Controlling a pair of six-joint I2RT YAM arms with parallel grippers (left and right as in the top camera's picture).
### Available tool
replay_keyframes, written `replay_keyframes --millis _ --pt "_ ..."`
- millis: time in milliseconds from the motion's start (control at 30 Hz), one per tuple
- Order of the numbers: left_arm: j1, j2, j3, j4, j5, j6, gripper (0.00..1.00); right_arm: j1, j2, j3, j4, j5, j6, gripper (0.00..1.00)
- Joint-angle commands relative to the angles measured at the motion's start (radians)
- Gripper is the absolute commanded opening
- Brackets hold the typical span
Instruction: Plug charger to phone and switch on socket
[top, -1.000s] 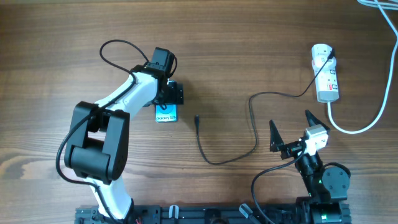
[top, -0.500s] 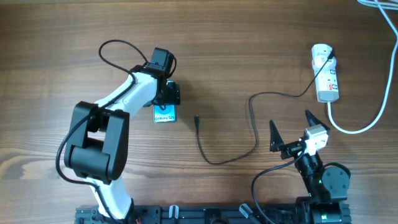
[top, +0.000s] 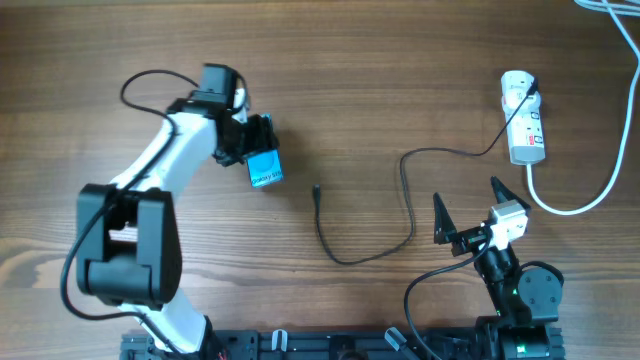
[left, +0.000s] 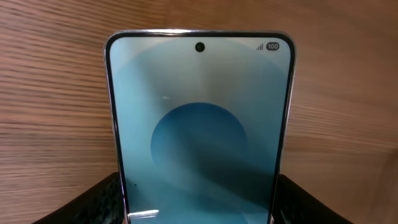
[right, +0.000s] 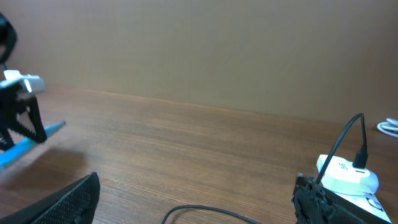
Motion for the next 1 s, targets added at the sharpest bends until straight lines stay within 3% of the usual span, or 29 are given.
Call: replay_keyframes --millis 0,67,200,333,467,567,600,667,733,800,967 --pt "0.066 -0.023 0.016 0.003 0.36 -0.021 0.68 -0.003 0.004 -0.002 0.003 0.006 -0.018 1.0" --pt "0.085 -0.023 0.016 0.003 0.456 -0.019 0.68 -0.003 0.004 -0.002 0.003 0.006 -0.018 1.0" --pt "0.087 -0.023 0.016 -0.036 0.469 -0.012 0.68 -0.003 0.004 -0.002 0.003 0.006 -0.018 1.0" --pt "0.087 -0.023 0.016 -0.074 0.477 0.014 0.68 -0.003 0.004 -0.002 0.001 0.037 -0.186 1.0" --pt "0.087 -0.023 0.016 -0.097 0.545 0.04 0.69 -0.003 0.004 -0.002 0.007 -0.027 -0.19 1.0" --pt "0.087 -0.023 0.016 -0.1 0.586 0.04 0.69 -0.003 0.004 -0.002 0.029 -0.382 -0.05 1.0" --pt "0.087 -0.023 0.016 -0.1 0.602 0.04 0.69 -0.003 0.004 -0.002 0.053 -0.412 -0.05 1.0" --pt "0.087 -0.023 0.016 -0.099 0.636 0.04 0.69 -0.003 0.004 -0.002 0.115 -0.427 -0.03 1.0" --pt "0.087 -0.023 0.016 -0.103 0.642 0.04 0.69 -0.003 0.004 -0.002 0.179 -0.443 0.101 1.0" --pt "0.087 -0.023 0.016 -0.112 0.642 0.04 0.69 -0.003 0.004 0.001 0.186 -0.439 0.193 1.0" --pt "0.087 -0.023 0.016 -0.113 0.641 0.04 0.69 -0.004 0.011 0.087 0.158 -0.435 0.264 1.0"
